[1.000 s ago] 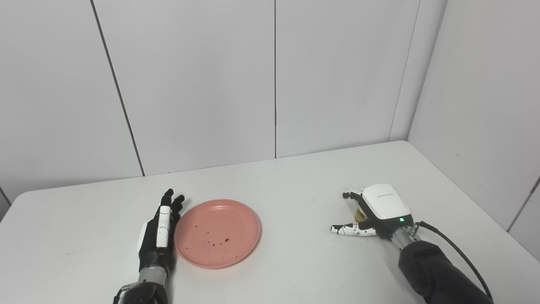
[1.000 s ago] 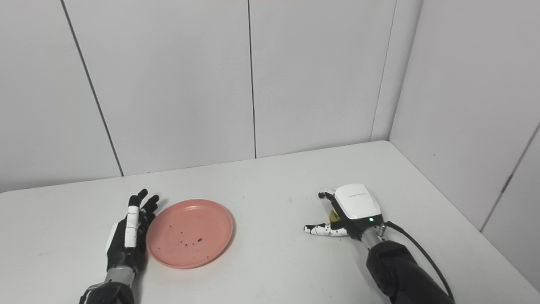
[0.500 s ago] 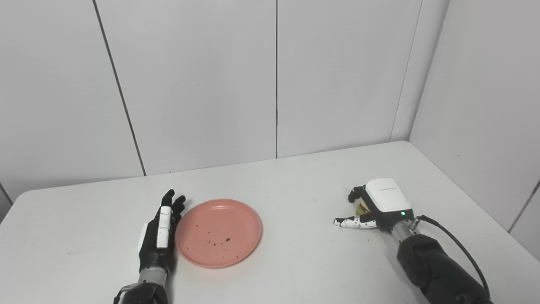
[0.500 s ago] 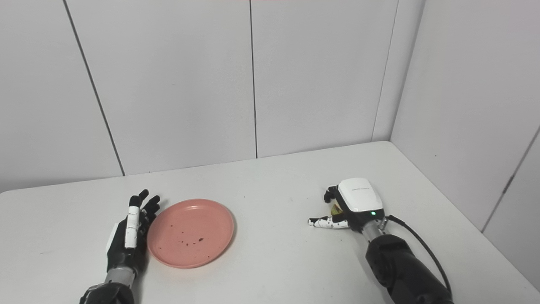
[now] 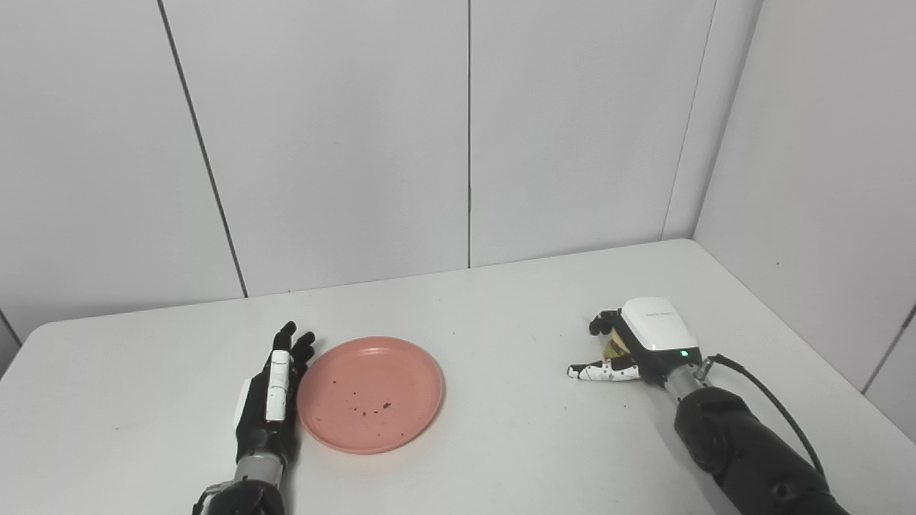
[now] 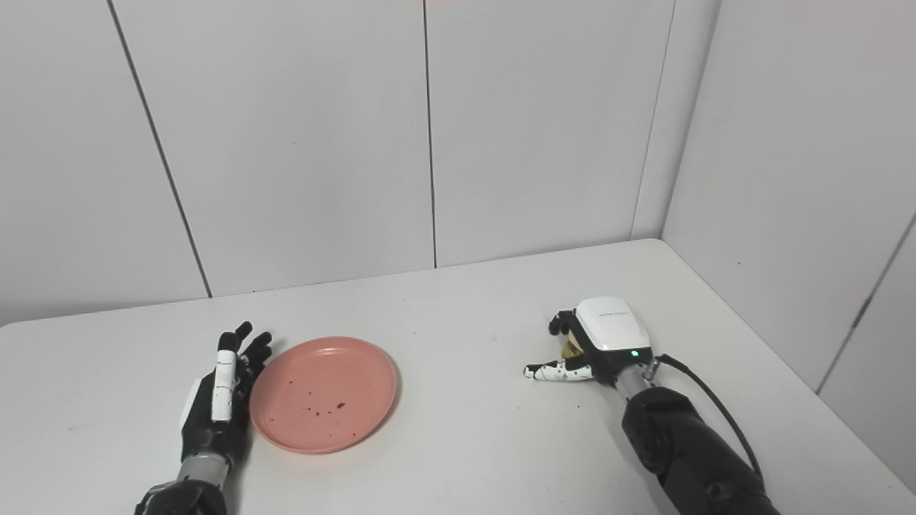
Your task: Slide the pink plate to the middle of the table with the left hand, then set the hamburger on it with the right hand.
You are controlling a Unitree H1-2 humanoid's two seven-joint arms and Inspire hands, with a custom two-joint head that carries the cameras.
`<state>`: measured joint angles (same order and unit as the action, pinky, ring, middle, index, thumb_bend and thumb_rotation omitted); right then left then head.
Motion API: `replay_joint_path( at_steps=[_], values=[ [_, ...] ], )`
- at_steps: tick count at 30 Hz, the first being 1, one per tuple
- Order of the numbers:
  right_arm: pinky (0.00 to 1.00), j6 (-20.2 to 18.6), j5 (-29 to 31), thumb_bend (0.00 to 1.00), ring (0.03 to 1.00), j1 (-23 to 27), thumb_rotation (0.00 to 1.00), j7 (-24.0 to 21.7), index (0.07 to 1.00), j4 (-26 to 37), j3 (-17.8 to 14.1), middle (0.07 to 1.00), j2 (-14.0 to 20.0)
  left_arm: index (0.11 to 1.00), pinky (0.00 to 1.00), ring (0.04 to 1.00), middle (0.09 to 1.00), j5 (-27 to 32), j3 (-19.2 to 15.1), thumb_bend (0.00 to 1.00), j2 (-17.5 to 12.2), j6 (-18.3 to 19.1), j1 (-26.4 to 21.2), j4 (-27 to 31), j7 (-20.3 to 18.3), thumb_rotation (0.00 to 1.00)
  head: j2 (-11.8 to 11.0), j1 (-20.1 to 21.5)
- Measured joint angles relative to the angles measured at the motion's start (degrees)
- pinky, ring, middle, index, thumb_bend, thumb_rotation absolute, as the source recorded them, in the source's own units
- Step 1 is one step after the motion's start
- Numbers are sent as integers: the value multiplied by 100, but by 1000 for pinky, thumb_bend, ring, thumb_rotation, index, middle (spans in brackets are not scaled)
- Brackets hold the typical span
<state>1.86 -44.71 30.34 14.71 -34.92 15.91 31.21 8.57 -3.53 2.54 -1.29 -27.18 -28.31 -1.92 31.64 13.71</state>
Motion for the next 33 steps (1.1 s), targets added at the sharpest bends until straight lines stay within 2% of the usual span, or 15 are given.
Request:
replay_joint_path(
  at_steps=[2,9,14,19,24,26,29,31,33],
  values=[
    [409,-4,22,641,469,-17,577,-107,522,158,-29,521,23,930,1000,929,895,0,0,940,6,0,0,0,0,922,0,0],
    [355,-106,-23,630,424,-185,535,-432,502,1301,-114,489,87,937,1000,930,901,-1,-1,937,25,-1,-1,-2,10,932,-9,-88],
    [371,-181,-88,638,455,-173,531,-782,514,2161,-177,524,86,939,1000,931,898,-22,22,934,40,0,-3,-3,33,936,-35,-194],
    [379,-202,-119,648,449,-113,544,-1091,515,2749,-206,509,28,932,1000,926,893,-31,37,943,63,-13,-13,-25,69,929,-53,-343],
    [329,-155,-84,641,403,-50,554,-1260,506,2990,-217,484,-97,918,1000,916,891,-146,104,933,99,-42,-14,-29,183,958,-70,-693],
    [343,-107,-71,645,414,-9,575,-1259,504,2989,-212,487,-144,921,1000,914,893,-185,125,930,131,-57,-16,-32,216,961,-70,-712],
    [332,54,-60,654,410,110,584,-1242,495,2942,-195,488,-222,927,1000,912,896,-257,156,932,179,-64,-20,-33,316,957,-79,-914],
    [333,125,-68,655,411,192,624,-1224,500,2904,-153,492,-282,930,1000,913,899,-271,158,931,214,-63,-21,-30,340,956,-88,-1081],
    [338,130,-75,654,412,280,641,-1226,507,2830,-117,491,-381,930,1000,913,899,-272,164,928,253,-62,-22,-27,361,950,-88,-1081]
  ],
)
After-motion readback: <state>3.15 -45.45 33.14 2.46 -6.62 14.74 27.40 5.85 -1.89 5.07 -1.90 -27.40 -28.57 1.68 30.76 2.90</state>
